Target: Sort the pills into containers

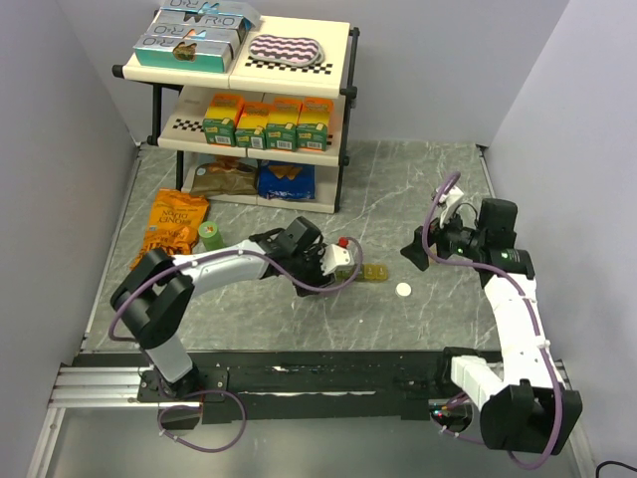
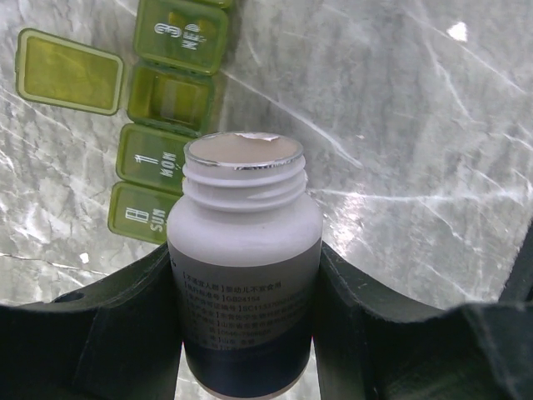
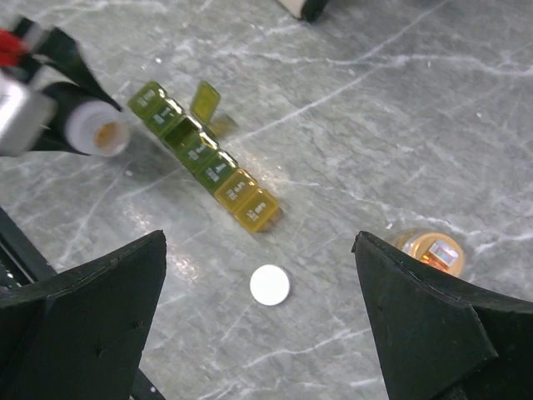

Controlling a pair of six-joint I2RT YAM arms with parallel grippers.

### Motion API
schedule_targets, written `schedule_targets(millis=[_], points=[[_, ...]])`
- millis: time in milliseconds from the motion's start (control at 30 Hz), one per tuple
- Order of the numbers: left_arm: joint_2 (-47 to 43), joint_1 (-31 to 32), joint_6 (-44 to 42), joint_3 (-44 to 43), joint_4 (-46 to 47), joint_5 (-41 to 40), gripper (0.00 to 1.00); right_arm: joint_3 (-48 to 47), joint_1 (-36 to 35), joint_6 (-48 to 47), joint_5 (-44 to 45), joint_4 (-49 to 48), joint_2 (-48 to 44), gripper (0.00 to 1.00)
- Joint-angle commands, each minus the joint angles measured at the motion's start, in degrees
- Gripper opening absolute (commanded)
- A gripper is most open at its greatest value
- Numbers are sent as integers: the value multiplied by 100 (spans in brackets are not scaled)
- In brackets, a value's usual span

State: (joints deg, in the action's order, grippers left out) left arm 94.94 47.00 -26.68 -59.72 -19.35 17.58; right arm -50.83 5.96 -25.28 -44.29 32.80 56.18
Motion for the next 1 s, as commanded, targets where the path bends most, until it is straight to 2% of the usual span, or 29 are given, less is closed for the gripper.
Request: schedule_targets(millis=[0, 100, 133, 167, 200, 233, 267, 367, 400, 433, 500, 600, 700, 833, 900, 967], points=[[245, -25, 293, -610, -279, -158, 1, 20, 151, 137, -492, -142, -257, 100], [192, -147, 312, -462, 62, -167, 1, -6, 213, 137, -571, -89, -257, 100], [340, -165, 286, -827, -128, -220, 1, -15, 248, 146, -589, -81, -257, 100], [707, -148, 268, -1126, -878, -273, 1, -6, 248, 137, -589, -72, -257, 100], [763, -95, 381, -1251, -938, -230, 1, 3, 266, 137, -589, -80, -257, 100], [711, -86, 348, -1026, -799, -220, 1, 11, 318, 137, -615, -72, -266, 100], [571, -86, 356, -884, -380, -290, 1, 12, 327, 128, -642, -63, -266, 100], [623, -42, 592, -1305, -894, -133, 1, 29, 371, 128, -642, -63, -275, 100], [501, -86, 637, -1087, -329, -219, 1, 47, 380, 128, -642, -80, -283, 100], [465, -147, 585, -781, -202, -333, 1, 38, 389, 128, -677, -63, -257, 100], [657, -192, 602, -1127, -715, -256, 1, 20, 397, 111, -686, -45, -240, 100], [483, -77, 646, -928, -281, -344, 1, 47, 406, 93, -668, -45, -231, 100], [535, 19, 743, -953, -411, -379, 1, 47, 424, 84, -651, -45, -222, 100], [-122, 353, 795, -488, -121, -677, 1, 64, 450, 49, -703, -19, -169, 100], [-334, 327, 875, -287, -95, -694, 1, 38, 442, 49, -791, -1, -125, 100], [-318, 12, 945, -154, 45, -538, 1, 38, 442, 49, -861, 16, -81, 100]])
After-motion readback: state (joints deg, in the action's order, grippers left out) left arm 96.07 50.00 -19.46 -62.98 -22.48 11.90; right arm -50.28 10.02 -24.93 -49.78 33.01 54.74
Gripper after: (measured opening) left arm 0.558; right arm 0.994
